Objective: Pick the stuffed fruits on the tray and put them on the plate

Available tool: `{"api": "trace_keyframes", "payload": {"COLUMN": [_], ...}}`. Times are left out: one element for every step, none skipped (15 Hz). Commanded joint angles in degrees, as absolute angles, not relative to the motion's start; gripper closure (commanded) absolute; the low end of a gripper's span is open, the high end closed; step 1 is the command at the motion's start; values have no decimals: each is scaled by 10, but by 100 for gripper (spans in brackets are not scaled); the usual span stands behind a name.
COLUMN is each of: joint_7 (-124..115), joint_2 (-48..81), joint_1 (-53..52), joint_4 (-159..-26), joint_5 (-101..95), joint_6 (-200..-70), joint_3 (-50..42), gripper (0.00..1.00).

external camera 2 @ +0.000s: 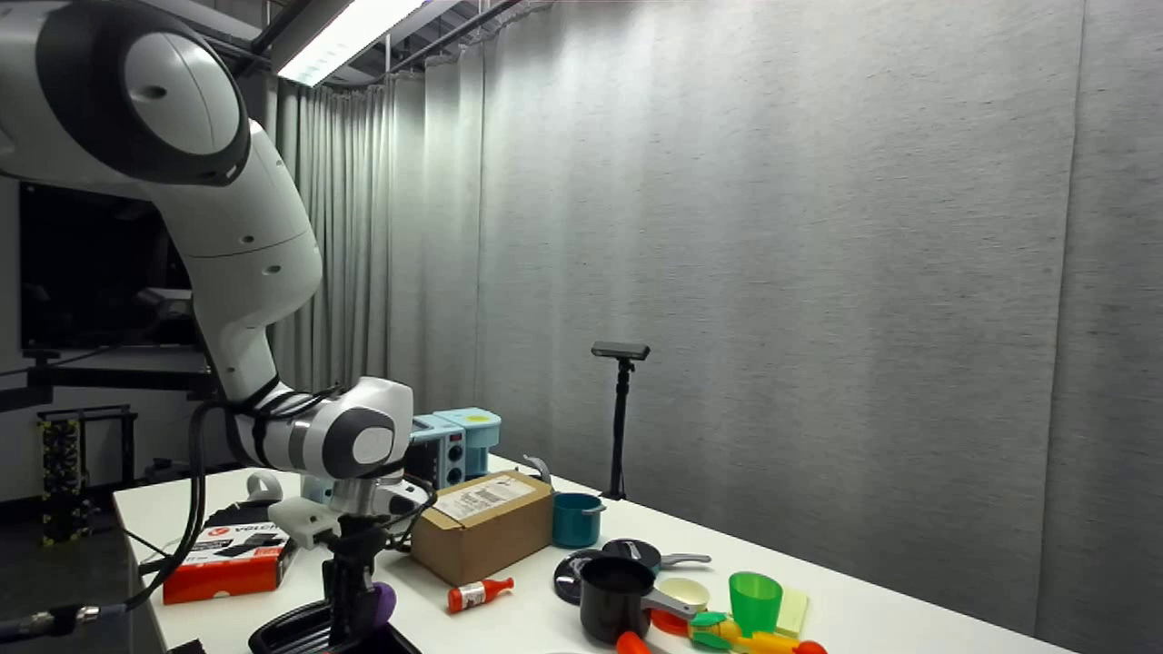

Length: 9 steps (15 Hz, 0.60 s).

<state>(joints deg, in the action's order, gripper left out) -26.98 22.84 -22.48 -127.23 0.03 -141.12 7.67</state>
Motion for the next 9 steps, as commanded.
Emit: {"api": "trace_keyframes", "payload": {"joint_7": [-249, -247, -243, -243, -241, -242, -242, -242, -253], "joint_2": [207, 204, 202, 200, 199, 199, 200, 201, 213], "joint_1": [-211, -209, -207, -206, -205, -205, -204, -205, -213], "joint_4": [-1284, -1284, -1284, -1285, -1284, -1282, -1283, -1282, -1273], "joint_5": [7, 10, 14, 15, 18, 19, 21, 21, 18], "joint_6": [-1439, -1443, -1446, -1452, -1459, -1465, -1471, -1475, -1483], "joint_3": [86, 88, 90, 91, 93, 93, 94, 94, 96], "gripper": [99, 72, 71, 64, 57, 49, 42, 33, 27]}}
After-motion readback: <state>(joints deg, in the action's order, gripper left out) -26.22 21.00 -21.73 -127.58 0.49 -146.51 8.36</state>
